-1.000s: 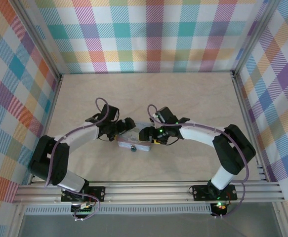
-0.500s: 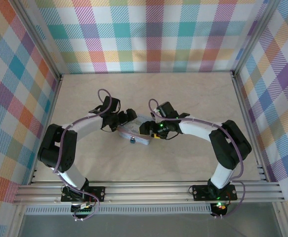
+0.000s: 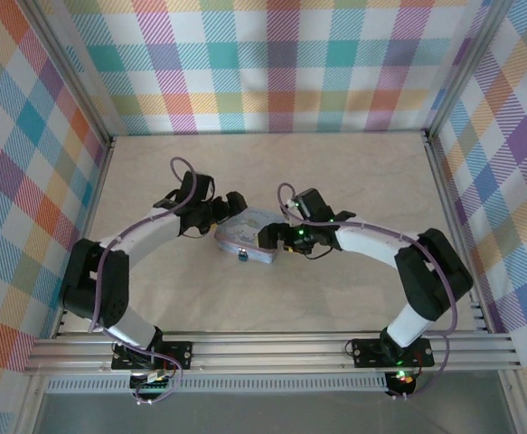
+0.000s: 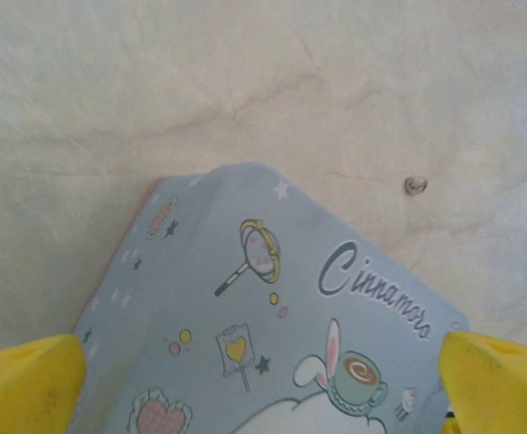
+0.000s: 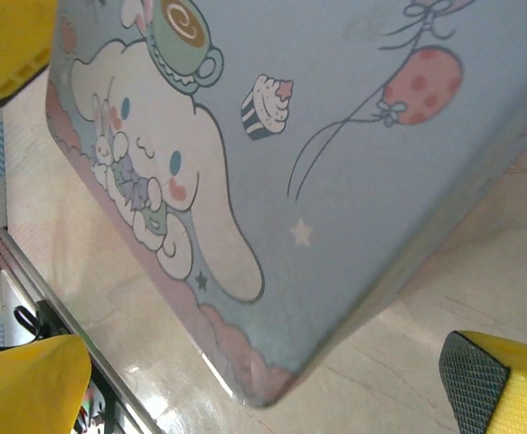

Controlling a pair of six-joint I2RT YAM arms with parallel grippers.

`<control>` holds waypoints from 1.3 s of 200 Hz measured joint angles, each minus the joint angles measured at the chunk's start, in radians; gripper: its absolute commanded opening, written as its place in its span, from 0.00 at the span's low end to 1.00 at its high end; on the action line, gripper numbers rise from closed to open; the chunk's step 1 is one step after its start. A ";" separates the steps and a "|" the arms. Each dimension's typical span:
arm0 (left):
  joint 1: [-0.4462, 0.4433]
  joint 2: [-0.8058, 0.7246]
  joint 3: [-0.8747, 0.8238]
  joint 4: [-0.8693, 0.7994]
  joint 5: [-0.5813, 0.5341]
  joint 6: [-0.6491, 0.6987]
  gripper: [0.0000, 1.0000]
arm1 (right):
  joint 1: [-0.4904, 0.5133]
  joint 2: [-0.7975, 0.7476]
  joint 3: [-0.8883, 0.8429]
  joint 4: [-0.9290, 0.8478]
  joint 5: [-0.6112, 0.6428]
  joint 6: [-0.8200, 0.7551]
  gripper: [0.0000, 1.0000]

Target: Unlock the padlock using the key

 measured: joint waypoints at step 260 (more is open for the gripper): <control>-0.147 -0.476 -0.243 -0.023 -0.026 -0.071 1.00 | -0.162 0.492 0.708 -0.474 0.469 -0.523 0.51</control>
